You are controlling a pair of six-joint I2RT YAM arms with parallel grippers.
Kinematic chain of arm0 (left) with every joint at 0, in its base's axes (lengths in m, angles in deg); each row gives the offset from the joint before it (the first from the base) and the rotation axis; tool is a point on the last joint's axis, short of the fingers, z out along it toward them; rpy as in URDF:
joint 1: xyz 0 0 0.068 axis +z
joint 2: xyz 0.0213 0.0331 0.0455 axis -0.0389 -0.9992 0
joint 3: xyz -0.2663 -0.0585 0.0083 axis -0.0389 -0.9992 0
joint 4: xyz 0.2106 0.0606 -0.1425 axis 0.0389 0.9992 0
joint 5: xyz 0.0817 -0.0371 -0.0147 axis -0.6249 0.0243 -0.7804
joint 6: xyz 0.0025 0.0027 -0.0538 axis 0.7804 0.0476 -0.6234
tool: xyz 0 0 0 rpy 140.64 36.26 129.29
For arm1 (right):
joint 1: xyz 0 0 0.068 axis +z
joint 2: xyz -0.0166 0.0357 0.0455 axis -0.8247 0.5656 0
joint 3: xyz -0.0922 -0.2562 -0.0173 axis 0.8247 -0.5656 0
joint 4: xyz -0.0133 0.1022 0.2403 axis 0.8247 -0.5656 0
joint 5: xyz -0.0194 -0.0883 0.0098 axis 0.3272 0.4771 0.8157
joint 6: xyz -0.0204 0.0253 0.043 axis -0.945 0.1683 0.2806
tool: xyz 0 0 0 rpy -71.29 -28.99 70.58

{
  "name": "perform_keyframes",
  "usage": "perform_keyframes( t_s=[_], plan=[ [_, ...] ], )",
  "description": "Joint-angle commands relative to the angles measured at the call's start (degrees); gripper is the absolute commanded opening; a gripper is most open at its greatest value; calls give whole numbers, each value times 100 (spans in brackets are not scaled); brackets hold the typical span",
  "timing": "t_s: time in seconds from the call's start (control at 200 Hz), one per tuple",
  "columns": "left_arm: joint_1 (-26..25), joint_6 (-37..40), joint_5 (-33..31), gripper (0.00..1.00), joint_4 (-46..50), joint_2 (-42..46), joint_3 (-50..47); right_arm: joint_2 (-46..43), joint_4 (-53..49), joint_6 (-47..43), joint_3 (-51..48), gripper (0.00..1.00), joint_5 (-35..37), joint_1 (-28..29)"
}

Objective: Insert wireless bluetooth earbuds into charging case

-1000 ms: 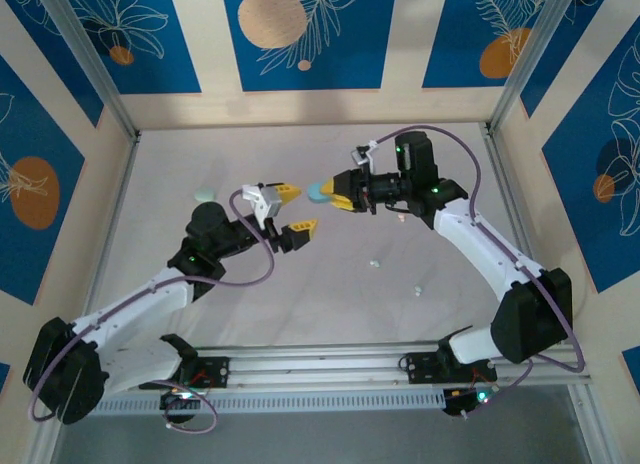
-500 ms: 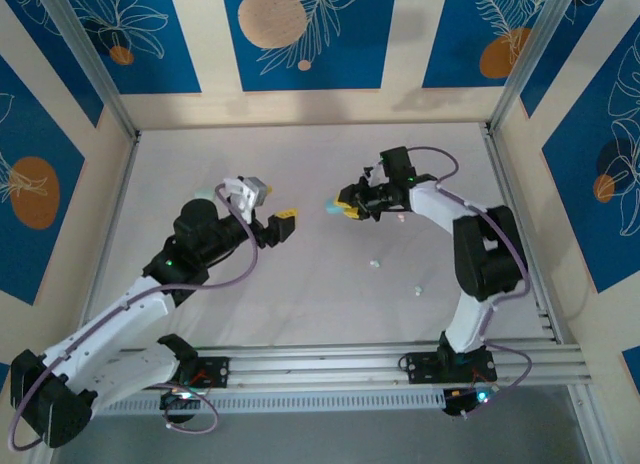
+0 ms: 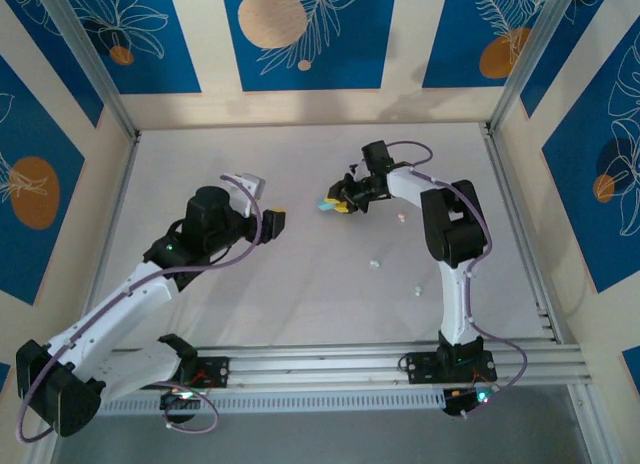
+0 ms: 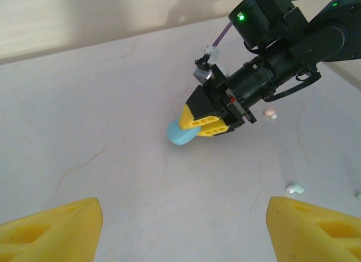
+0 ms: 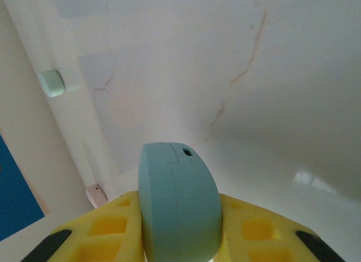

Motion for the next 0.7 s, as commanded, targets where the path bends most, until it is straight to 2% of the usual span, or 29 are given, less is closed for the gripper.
perform_keyframes(
  t_s=[0.0, 0.205, 0.695],
  plan=[
    [104, -212, -192, 75, 317, 130, 130, 147, -388, -198, 249, 23, -54, 50],
    [257, -388, -240, 75, 330, 173, 24, 119, -644, -338, 177, 27, 194, 67],
    [471, -812, -310, 75, 546, -54, -16, -360, -1409, -822, 117, 51, 966, 86]
  ],
)
